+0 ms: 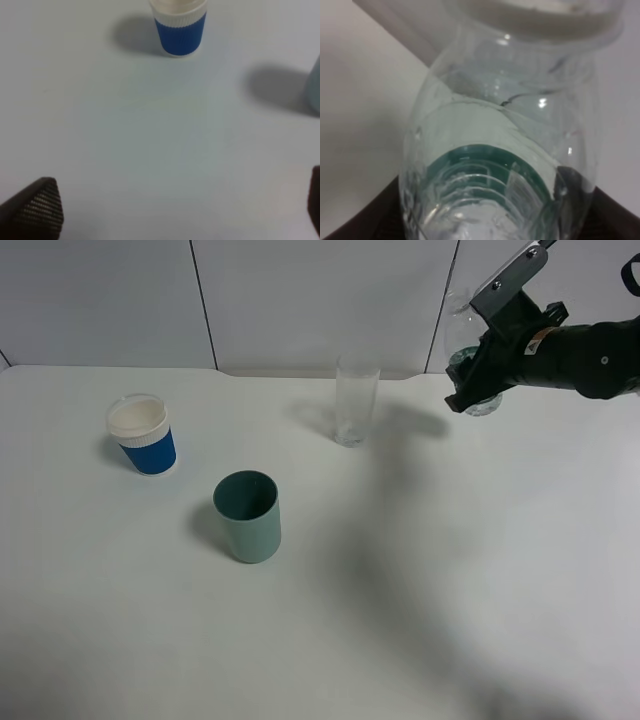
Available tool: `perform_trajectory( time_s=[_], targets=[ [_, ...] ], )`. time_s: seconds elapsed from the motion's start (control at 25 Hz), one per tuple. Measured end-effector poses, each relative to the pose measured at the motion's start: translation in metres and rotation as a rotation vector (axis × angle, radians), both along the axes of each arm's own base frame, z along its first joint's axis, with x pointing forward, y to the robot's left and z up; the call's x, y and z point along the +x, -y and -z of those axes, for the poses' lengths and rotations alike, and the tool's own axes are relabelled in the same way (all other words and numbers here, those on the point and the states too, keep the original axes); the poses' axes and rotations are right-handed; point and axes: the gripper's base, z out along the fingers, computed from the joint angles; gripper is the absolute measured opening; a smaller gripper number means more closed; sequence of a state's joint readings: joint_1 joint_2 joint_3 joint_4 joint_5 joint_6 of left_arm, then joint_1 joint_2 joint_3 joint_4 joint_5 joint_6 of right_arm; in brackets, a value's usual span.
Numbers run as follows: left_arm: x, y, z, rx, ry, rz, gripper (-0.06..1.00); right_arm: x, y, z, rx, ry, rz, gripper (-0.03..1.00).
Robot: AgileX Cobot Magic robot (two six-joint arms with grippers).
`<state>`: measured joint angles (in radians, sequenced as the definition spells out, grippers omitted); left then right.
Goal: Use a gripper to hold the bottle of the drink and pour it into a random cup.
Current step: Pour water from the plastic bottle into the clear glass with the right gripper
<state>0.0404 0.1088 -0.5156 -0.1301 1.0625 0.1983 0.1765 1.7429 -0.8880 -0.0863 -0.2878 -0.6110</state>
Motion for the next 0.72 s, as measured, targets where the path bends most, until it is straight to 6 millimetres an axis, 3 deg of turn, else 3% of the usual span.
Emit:
perform_trajectory(
  time_s=[0.4,0.72],
  targets=[
    [0.0,0.0,0.0,0.0,0.0,0.0,0.99,0.009,-0.016,-0.015,-0.131,0.002,-0.113,0.56],
    [0.0,0.0,0.0,0.0,0.0,0.0,0.99,0.011,-0.018,-0.018,-0.248,-0.023,-0.18,0.56]
  ],
)
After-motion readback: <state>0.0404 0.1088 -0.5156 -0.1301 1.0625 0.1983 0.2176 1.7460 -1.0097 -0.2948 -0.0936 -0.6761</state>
